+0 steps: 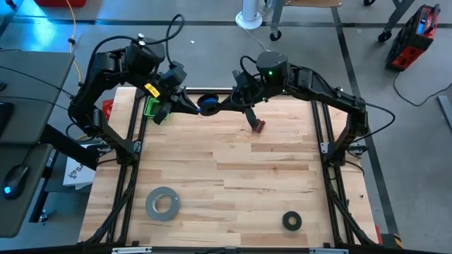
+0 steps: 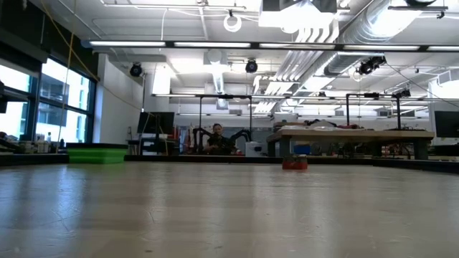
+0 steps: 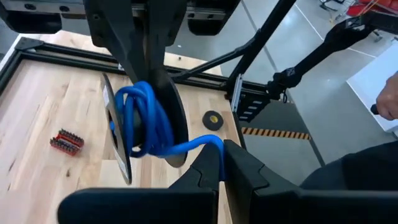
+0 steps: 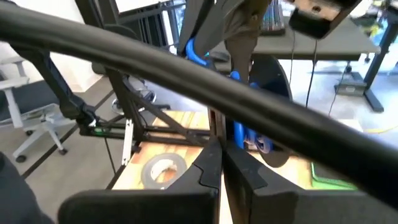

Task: Coil cords
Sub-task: Coil the blue wire onto a spool

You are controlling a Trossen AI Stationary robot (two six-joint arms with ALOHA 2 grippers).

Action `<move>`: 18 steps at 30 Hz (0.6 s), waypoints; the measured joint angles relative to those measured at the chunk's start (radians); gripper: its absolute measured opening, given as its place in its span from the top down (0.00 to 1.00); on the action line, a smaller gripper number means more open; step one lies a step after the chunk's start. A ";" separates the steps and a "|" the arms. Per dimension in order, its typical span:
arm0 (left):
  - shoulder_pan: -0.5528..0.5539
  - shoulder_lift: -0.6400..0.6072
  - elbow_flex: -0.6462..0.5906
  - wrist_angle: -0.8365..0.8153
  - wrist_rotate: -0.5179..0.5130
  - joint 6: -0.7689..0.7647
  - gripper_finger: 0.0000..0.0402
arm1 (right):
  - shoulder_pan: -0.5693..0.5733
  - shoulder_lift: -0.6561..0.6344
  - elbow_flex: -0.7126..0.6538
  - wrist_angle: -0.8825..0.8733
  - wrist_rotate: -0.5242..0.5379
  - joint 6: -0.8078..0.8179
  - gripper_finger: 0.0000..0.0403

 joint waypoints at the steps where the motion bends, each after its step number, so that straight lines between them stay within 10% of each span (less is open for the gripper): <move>1: 0.000 0.005 0.000 0.000 0.000 0.004 1.00 | 0.003 0.000 0.000 -0.015 0.004 -0.001 1.00; 18: -0.010 0.096 -0.010 -0.094 -0.125 0.144 1.00 | 0.035 0.018 -0.002 -0.212 0.079 -0.029 1.00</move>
